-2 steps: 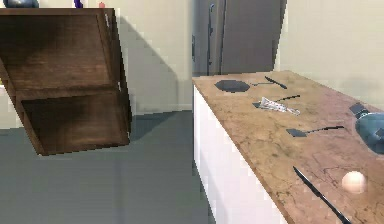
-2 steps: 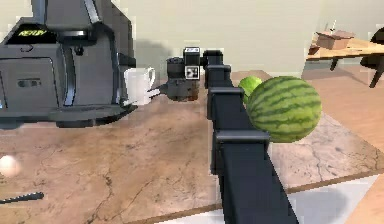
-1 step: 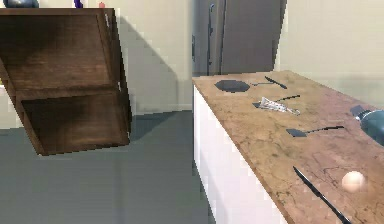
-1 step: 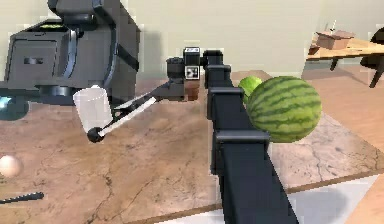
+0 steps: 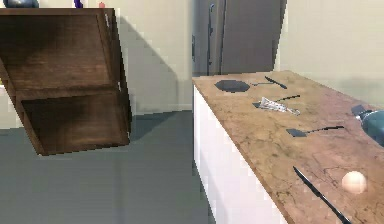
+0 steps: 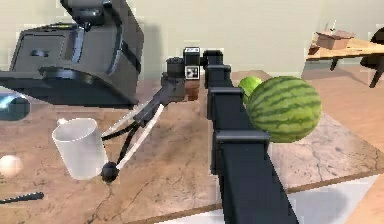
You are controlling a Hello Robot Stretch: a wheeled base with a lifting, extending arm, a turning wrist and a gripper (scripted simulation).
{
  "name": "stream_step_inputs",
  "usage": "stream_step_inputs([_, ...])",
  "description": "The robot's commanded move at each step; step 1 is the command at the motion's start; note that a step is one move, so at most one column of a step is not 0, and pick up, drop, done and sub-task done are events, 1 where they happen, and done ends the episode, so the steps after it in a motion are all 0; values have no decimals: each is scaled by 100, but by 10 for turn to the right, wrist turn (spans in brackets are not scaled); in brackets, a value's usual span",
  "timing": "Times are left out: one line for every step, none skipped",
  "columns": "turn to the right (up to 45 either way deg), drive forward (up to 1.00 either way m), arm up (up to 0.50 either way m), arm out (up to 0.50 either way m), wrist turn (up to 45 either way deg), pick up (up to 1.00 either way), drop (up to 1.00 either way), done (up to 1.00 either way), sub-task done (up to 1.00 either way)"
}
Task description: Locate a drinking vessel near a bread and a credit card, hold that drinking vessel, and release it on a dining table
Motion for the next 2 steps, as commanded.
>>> stream_step_inputs([0, 0, 0, -34, 0, 0, 0, 0, 0])
stream_step_inputs([-450, 0, 0, 0, 0, 0, 0, 0, 0])
